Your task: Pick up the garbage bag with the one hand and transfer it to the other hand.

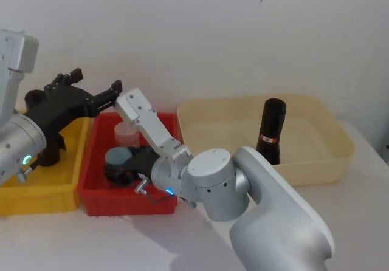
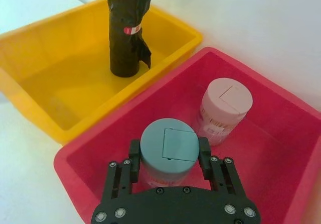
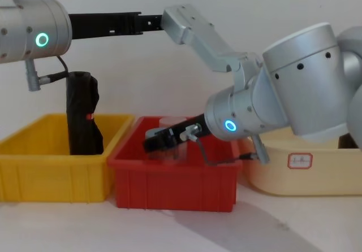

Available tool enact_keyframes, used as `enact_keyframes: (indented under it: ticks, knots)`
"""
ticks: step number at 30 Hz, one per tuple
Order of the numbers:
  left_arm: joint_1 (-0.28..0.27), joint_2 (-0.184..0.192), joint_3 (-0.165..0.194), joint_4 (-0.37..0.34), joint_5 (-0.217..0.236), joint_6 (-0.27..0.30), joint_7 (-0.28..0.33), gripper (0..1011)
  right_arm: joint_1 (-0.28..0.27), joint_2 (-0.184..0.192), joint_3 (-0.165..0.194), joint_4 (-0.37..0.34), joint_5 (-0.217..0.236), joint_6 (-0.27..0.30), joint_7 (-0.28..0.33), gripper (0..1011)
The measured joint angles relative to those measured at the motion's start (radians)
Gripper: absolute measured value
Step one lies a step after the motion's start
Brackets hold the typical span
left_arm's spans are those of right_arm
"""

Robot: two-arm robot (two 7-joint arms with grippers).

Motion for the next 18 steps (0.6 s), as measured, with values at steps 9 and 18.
enact_keyframes:
  ticks: [9, 18]
  knots:
    - [0.0, 0.0, 0.0, 0.0, 0.0, 0.0, 0.0, 1001, -0.003, -0.016, 0.025, -0.016, 0.01, 0.011, -0.008, 667]
    - [0.0, 0.0, 0.0, 0.0, 0.0, 0.0, 0.0, 1001, -0.013, -0.031, 0.071, -0.051, 0.021, 0.007, -0.036, 666]
